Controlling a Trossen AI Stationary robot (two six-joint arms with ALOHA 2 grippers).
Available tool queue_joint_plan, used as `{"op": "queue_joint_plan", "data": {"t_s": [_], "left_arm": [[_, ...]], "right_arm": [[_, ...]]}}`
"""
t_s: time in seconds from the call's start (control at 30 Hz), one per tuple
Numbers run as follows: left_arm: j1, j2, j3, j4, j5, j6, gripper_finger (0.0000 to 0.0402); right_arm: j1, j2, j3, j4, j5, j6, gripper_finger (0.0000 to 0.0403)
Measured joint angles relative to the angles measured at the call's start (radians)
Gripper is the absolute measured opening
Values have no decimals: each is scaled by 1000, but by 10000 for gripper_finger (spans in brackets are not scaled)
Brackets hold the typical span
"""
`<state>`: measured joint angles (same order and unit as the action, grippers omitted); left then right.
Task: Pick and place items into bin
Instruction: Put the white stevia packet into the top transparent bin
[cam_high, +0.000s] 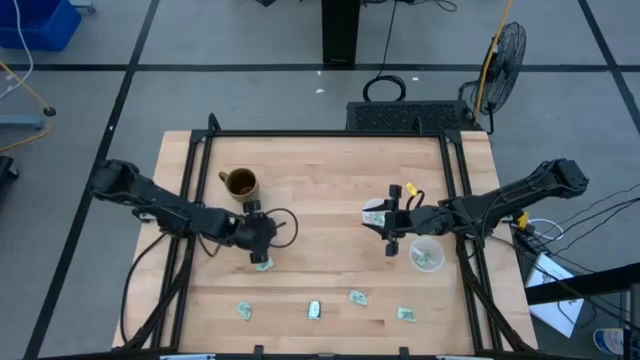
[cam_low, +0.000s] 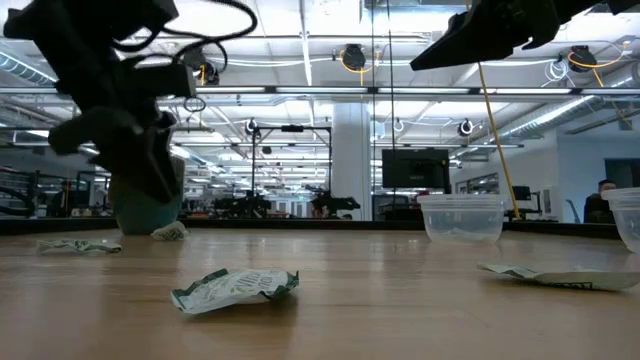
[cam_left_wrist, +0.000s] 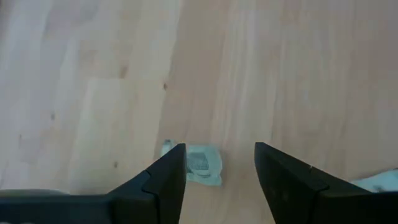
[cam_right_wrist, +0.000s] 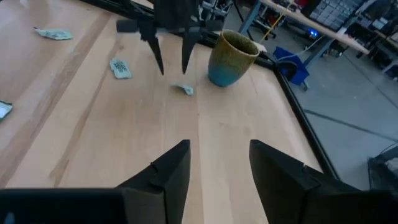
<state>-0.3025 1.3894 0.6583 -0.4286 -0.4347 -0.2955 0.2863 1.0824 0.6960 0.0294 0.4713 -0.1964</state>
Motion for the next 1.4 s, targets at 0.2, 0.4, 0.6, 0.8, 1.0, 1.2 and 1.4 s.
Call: {"op": "queue_joint_plan", "data": {"t_s": [0.2, 0.4, 0.6, 0.8, 1.0, 1.2, 1.4], "left_arm": [[0, 101, -18, 0, -46, -17, 200], [1, 152, -18, 7, -142, -23, 200], [1, 152, -18, 5, -143, -42, 148], [1, 152, -18, 6, -150, -61, 42], [1, 148, 11, 27, -220, -58, 6], [21, 147, 138, 261, -221, 227, 3], [124, 147, 231, 552, -54, 446, 2]], "right_arm": [[0, 0, 0, 5, 0, -29, 160], [0, 0, 0, 5, 0, -28, 159], [0, 0, 0, 5, 0, -26, 161], [0, 0, 0, 4, -1, -15, 156], [0, 0, 0, 4, -1, 4, 156], [-7, 0, 0, 11, -1, 0, 155], [-16, -13, 0, -78, -2, 89, 155]]}}
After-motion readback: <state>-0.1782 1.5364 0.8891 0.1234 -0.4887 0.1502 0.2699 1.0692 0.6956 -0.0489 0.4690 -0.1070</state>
